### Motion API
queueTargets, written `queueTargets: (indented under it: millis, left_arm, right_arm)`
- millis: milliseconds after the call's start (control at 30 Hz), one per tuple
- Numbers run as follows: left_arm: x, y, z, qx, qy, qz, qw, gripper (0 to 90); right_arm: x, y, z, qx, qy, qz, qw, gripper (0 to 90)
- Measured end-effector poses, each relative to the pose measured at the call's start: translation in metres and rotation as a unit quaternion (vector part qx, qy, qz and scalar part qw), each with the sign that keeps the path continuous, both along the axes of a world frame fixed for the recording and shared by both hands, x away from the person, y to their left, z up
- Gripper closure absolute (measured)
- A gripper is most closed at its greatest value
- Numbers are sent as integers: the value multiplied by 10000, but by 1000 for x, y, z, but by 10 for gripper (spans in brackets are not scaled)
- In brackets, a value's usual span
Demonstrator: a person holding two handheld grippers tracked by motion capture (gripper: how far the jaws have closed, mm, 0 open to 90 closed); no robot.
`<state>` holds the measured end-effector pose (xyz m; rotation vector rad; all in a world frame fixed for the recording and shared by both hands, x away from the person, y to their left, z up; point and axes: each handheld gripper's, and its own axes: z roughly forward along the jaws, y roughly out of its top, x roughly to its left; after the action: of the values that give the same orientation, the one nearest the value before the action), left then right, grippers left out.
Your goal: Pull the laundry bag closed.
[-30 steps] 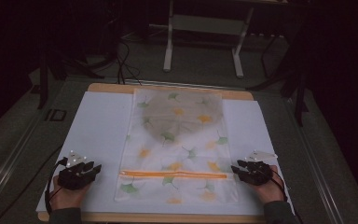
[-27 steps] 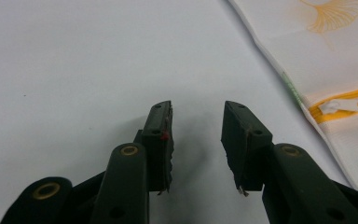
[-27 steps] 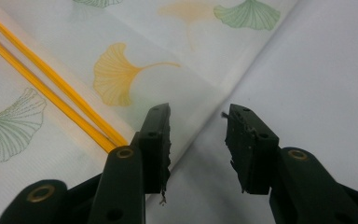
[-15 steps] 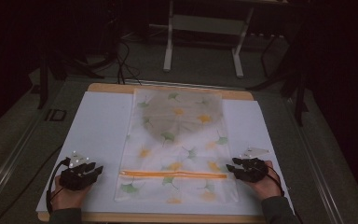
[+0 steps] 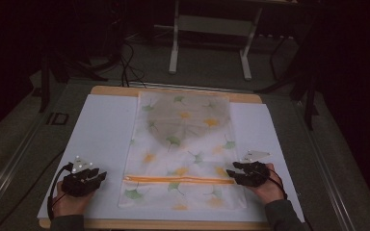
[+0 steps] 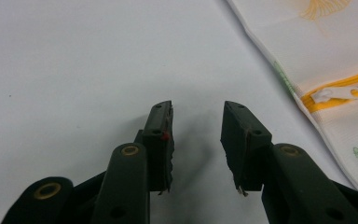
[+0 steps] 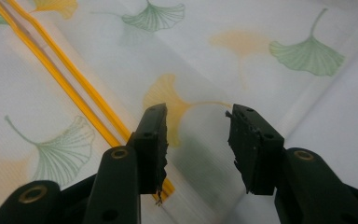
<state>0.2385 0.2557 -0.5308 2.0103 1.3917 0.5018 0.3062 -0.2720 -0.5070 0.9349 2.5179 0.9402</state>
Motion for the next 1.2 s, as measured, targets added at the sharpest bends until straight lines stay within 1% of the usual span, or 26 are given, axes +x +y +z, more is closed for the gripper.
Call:
queueTargets:
  millis: [200,267,300,333,400,600,667,700,1200]
  left_arm:
    - [0,0,0,2,-3,-9,10000,631]
    - [0,-1,0,3,-4,-9,10000,629]
    - [0,-1,0,-1,-4,-8,10000,629]
    - [0,-1,0,3,-4,-14,10000,629]
    - [0,-1,0,13,15,-33,10000,625]
    - [1,-3,0,34,54,-88,9999,619]
    - [1,-3,0,34,52,-92,9999,618]
    - [1,-3,0,37,59,-99,9999,618]
    - [1,-3,0,17,62,-106,9999,616]
  right_arm:
    - [1,10,-1,-42,-1,113,9999,559]
    - [1,13,0,-24,33,143,9999,555]
    - [2,14,0,10,24,193,9998,553]
    - [2,15,0,55,62,194,9998,552]
    - [2,19,1,38,65,228,9997,552]
    - [3,30,1,30,78,421,9991,559]
    - [3,32,1,21,82,443,9990,559]
    - [4,38,1,14,80,503,9987,557]
    - [5,62,3,13,105,801,9967,549]
